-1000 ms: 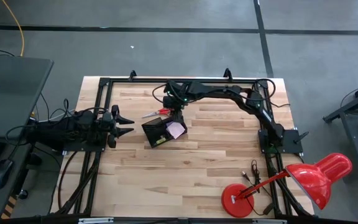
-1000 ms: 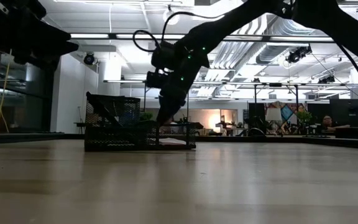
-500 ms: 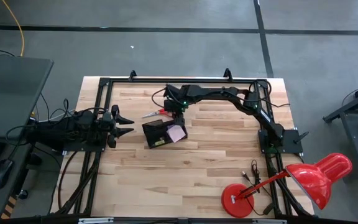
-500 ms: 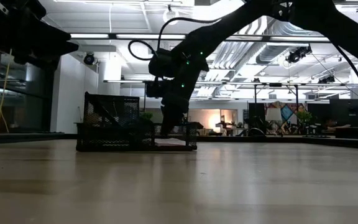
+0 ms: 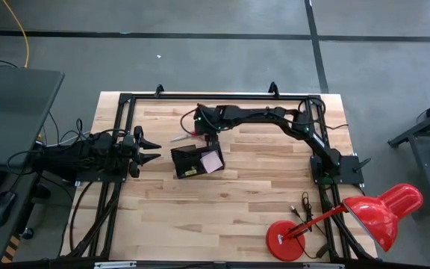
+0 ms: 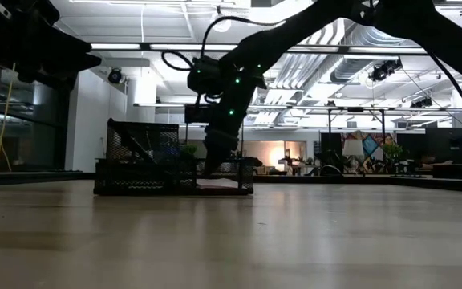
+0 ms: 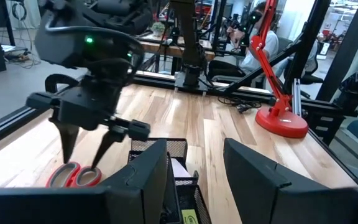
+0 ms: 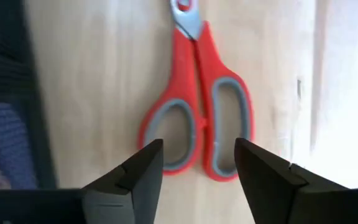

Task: Pick and place office supplies into organizer
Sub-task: Put the red scissors into the black desk organizer

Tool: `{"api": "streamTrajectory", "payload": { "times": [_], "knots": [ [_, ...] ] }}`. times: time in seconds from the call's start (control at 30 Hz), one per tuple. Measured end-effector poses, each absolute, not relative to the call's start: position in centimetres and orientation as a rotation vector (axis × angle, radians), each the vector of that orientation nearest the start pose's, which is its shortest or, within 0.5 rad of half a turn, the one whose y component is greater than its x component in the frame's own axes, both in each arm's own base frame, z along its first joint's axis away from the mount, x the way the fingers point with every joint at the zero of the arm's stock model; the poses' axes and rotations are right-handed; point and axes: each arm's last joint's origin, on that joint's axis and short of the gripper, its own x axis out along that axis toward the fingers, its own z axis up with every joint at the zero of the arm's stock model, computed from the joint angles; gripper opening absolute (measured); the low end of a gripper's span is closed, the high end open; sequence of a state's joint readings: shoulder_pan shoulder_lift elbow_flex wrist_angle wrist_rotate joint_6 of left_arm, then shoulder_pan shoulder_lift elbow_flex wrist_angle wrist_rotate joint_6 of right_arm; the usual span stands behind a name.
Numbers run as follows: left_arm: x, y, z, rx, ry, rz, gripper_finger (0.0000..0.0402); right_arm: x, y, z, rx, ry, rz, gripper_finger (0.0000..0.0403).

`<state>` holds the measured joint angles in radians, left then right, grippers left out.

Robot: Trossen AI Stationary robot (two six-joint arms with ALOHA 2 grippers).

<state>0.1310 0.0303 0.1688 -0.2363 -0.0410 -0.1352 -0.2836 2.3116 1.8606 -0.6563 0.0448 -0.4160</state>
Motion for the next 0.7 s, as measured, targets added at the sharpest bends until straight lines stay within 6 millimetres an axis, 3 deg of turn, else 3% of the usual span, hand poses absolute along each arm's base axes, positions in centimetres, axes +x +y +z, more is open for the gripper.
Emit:
{"api": "streamTrajectory", "payload": {
  "times": [0.13, 0.3, 0.5, 0.7],
  "knots": [
    [8.6, 1.2, 19.5, -0.139, 0.086, 0.178, 0.0145, 46.6, -14.9, 16.1, -0.224, 1.132, -0.062, 0.0196],
    [8.6, 1.3, 19.5, -0.14, 0.087, 0.178, 0.0145, 46.6, -14.8, 16.5, -0.21, 1.125, -0.037, 0.0188],
    [8.6, 1.2, 19.5, -0.14, 0.086, 0.174, 0.0145, 45.9, -15.1, 16.2, -0.073, 1.17, -0.037, 0.0189],
    [8.6, 1.3, 19.6, -0.139, 0.078, 0.179, 0.0145, 46.2, -15.0, 16.2, 0.008, 1.107, 0.029, 0.019]
  ]
}}
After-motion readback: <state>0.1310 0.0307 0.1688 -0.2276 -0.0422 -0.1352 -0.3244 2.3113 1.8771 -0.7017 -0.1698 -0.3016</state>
